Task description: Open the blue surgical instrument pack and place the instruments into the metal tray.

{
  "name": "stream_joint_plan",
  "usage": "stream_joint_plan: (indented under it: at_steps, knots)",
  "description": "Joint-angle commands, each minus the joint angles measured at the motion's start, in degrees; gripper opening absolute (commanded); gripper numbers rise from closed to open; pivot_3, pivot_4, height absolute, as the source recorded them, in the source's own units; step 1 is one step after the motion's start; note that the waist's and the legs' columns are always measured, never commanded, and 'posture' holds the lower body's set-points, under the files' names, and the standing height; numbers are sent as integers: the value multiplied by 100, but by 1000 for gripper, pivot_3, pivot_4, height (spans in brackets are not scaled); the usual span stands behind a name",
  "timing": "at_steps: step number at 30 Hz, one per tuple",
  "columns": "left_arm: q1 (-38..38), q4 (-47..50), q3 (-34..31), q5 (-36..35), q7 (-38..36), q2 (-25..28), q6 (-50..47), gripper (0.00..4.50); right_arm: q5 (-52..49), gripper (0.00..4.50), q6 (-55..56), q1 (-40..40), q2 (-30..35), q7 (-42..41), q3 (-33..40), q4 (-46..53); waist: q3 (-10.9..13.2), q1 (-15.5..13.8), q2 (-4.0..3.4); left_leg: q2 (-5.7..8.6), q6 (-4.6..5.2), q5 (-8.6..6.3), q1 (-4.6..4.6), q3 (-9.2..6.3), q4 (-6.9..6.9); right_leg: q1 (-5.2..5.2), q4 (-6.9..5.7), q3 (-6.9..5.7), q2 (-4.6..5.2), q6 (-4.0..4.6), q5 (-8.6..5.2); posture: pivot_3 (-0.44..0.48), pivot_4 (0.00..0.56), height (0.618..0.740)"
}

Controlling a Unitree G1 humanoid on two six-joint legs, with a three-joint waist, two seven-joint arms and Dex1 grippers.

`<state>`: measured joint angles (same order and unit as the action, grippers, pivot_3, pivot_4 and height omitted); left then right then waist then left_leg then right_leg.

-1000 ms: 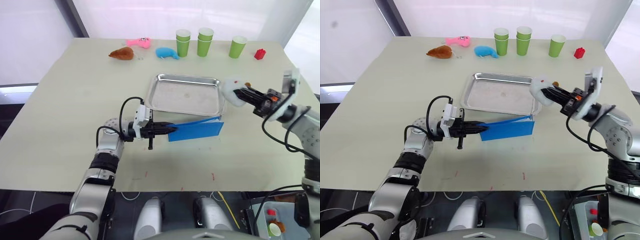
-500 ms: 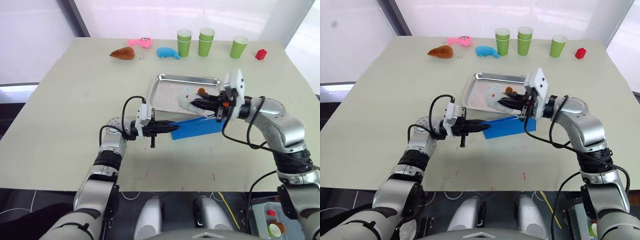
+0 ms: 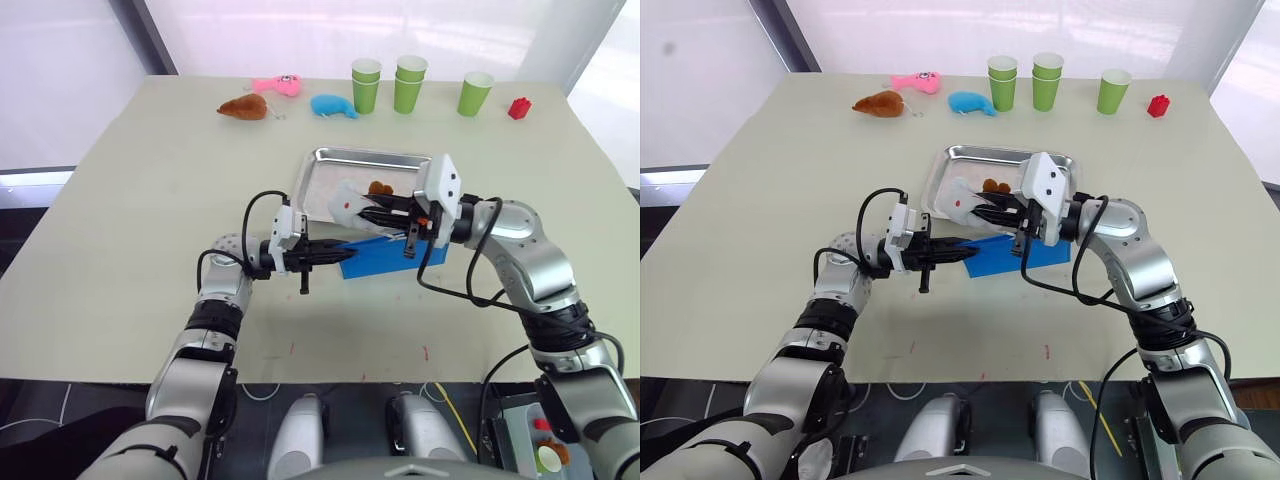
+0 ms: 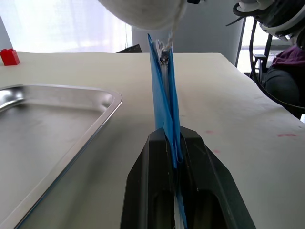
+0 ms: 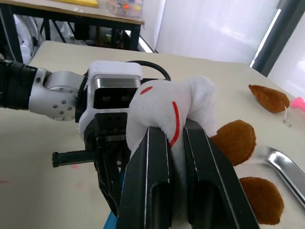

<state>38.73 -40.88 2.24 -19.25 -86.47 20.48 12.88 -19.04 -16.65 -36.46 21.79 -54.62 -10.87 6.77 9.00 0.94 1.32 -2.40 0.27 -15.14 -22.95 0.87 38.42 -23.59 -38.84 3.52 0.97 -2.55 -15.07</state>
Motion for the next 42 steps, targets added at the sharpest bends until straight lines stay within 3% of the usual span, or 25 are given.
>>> stream_joint_plan:
  at_steps: [1,6,11,18,21,22,25,26,28,36,42]
  knots:
    - [126,-42,-24,80,22,50,5,0,-26,76,338,-116,-152,-11,-32,268,0,1,0,0,0,0,0,0,0,0,0,0,0,0,0,0,150,740]
    - [180,-119,-49,96,38,97,44,0,29,76,482,37,-346,17,-160,519,0,5,0,0,0,0,0,0,-1,-1,2,0,0,0,0,0,150,740]
    - [197,-129,-60,119,32,111,46,0,696,76,1290,357,80,-472,-684,455,0,4,0,0,0,0,-3,0,-2,-3,6,-1,1,0,0,0,150,740]
    - [207,-168,-63,178,34,91,79,0,1164,76,1862,492,196,-632,-1038,220,0,9,0,0,0,0,2,-2,-1,-2,-2,-1,-2,0,0,0,150,740]
    - [206,-159,-50,191,29,73,92,0,1413,1319,2067,541,296,-661,-1139,1,0,8,0,0,0,0,2,0,-1,-1,-1,0,-1,0,0,0,150,740]
    - [208,-158,-47,193,19,69,97,0,1494,1520,2166,567,355,-686,-1161,-66,0,6,0,0,0,0,2,0,-1,-1,-1,0,-1,0,0,0,150,740]
    - [225,-181,-47,206,-4,57,113,0,1596,2944,2360,601,465,-729,-1165,-162,0,-3,0,0,0,0,1,0,-1,-1,0,-1,-1,1,0,0,150,740]
    - [232,-196,-47,213,-12,51,122,0,1605,3606,2428,603,489,-731,-1136,-174,0,-2,0,0,0,0,1,0,-1,-1,1,0,-1,0,0,0,150,740]
    - [246,-226,-47,223,-24,35,138,0,1534,4402,2566,587,486,-723,-1047,-170,0,0,0,0,0,0,1,1,0,-1,0,0,0,1,0,0,150,740]
    - [224,-310,-32,248,-69,-13,238,0,1171,4402,2864,640,463,-570,-646,-54,0,-13,0,0,0,0,1,0,0,0,0,-1,0,1,0,0,150,740]
    - [221,-332,-49,258,-85,4,263,0,187,4402,1952,765,628,-454,79,369,0,-11,0,0,0,0,2,0,0,1,-1,0,0,1,0,0,150,740]
